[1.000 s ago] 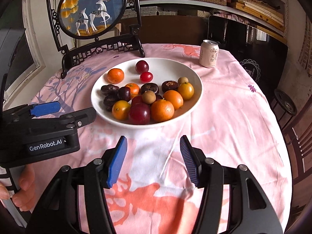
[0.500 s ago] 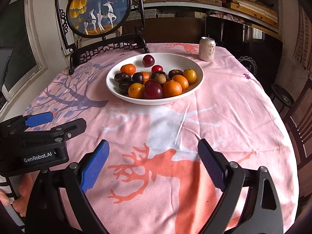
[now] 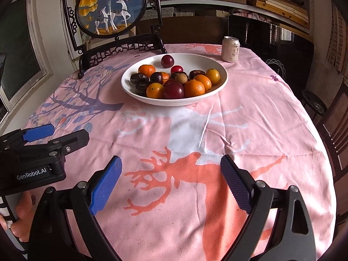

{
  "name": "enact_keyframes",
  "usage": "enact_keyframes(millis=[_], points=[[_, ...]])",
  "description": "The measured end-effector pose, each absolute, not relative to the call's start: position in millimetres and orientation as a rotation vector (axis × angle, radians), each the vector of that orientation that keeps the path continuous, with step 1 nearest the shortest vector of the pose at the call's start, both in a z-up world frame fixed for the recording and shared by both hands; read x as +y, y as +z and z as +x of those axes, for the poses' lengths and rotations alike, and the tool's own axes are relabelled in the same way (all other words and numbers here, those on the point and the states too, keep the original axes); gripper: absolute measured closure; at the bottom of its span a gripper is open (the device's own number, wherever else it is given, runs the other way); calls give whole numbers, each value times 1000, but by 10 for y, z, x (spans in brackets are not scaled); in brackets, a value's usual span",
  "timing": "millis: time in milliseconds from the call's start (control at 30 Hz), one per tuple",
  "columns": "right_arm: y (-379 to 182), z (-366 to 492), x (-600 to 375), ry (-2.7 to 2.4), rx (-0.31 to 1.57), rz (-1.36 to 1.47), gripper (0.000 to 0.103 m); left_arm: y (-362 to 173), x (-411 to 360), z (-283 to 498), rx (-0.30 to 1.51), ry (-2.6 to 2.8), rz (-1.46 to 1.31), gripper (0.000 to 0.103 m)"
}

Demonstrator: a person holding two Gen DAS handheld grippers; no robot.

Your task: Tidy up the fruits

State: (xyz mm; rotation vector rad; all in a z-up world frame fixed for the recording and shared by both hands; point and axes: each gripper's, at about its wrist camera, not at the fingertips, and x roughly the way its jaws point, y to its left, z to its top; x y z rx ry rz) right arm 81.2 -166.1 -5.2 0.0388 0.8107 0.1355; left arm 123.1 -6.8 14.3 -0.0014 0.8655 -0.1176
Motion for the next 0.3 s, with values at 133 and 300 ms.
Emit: enact_keyframes(millis=[133, 300], points=[[-115, 837, -1651, 131, 837, 38, 10, 97, -87, 1248, 885, -120, 21, 9], [-211, 906, -1619, 135, 877, 29, 9, 48, -41, 1317, 887, -104, 36, 9]])
